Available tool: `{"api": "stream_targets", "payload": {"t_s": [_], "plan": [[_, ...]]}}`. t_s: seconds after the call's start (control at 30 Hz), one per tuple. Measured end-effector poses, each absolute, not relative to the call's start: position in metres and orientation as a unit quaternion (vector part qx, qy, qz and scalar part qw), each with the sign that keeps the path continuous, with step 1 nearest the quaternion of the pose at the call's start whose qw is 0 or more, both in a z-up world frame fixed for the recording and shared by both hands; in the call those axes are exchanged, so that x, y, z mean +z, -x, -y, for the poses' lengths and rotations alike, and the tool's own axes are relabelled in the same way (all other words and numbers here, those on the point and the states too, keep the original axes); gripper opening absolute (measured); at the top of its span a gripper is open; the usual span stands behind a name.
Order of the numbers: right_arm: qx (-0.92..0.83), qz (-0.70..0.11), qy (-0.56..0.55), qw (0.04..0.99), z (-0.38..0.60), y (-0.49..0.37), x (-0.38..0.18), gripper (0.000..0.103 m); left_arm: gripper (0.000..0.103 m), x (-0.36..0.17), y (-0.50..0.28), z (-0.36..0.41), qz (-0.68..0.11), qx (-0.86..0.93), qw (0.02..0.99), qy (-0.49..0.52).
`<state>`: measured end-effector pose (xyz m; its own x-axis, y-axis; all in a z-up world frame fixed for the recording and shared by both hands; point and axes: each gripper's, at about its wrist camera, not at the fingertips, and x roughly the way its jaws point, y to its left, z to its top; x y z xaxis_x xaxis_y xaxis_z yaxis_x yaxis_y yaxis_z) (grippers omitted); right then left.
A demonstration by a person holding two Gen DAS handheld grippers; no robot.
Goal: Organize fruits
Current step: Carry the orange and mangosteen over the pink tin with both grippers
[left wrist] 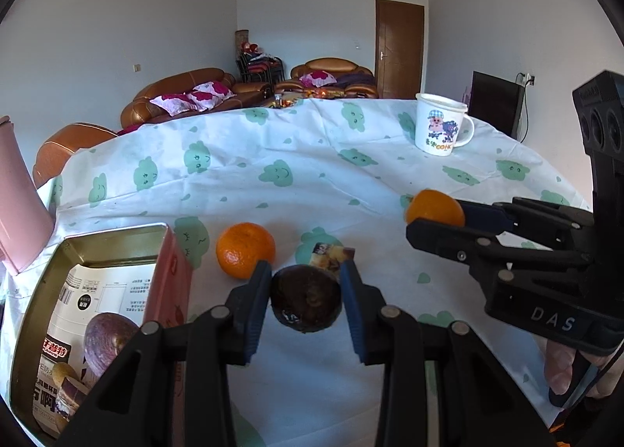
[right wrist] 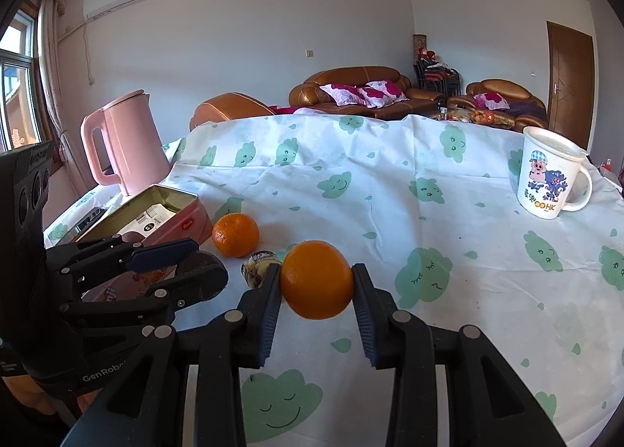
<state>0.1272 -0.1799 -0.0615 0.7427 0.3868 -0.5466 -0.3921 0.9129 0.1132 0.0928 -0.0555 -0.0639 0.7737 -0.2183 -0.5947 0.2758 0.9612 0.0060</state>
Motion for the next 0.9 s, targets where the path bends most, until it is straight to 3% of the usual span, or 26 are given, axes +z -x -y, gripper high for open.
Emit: {"api": "stream_targets", "payload": {"t_s": [0.9], "plan": [[0.217, -0.241, 0.013, 0.946, 0.182, -0.111, -0.053, 0.038, 0.038, -0.053, -0.075, 0.042, -0.253, -0.1, 0.962, -0.026]]}}
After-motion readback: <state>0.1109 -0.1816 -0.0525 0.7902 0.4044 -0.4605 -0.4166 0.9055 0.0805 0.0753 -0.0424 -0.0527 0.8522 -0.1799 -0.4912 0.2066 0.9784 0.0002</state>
